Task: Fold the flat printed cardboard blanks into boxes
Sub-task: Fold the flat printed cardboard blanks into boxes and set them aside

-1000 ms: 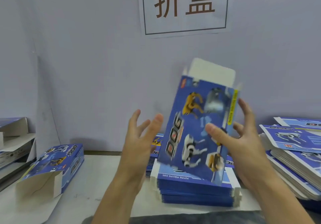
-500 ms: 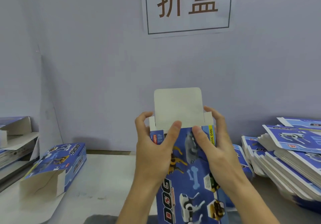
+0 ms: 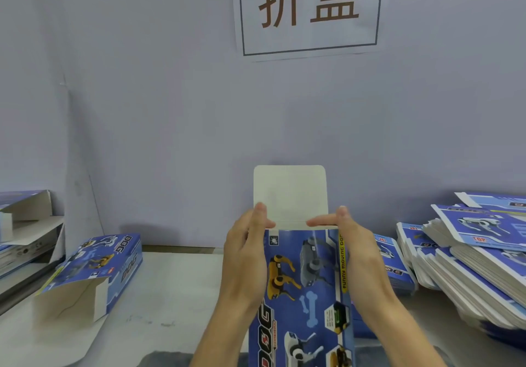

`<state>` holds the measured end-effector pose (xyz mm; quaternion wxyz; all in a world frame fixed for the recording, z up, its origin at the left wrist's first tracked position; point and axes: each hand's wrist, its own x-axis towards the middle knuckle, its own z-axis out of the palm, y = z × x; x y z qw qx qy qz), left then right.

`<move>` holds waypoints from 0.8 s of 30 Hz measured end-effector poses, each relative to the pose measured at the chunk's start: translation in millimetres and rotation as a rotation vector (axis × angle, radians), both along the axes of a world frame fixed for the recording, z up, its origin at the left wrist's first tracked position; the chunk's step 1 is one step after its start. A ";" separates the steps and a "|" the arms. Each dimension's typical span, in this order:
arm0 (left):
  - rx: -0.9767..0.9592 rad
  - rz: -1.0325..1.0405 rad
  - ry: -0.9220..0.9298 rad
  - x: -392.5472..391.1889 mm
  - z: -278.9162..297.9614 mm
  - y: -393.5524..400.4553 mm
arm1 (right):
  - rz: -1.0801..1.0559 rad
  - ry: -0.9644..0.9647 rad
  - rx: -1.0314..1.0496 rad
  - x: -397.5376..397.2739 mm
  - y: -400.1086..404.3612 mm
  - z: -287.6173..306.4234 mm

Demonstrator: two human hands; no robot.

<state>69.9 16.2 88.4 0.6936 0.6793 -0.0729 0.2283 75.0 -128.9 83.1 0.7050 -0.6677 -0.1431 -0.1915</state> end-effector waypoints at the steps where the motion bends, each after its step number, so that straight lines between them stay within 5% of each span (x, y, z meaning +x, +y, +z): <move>1: 0.007 -0.009 0.014 -0.5 0.7 0.1 | -0.022 0.015 0.000 1.4 0.2 0.4; 13: -0.180 -0.260 0.079 1.3 4.7 10.0 | 0.183 0.071 0.133 5.8 1.2 0.6; 18: -0.273 -0.138 -0.043 -1.8 2.3 5.9 | 0.001 -0.031 0.119 5.3 4.4 -2.2; 24: -0.301 -0.055 0.049 2.6 -2.3 6.9 | -0.022 0.063 0.227 6.2 6.7 -4.4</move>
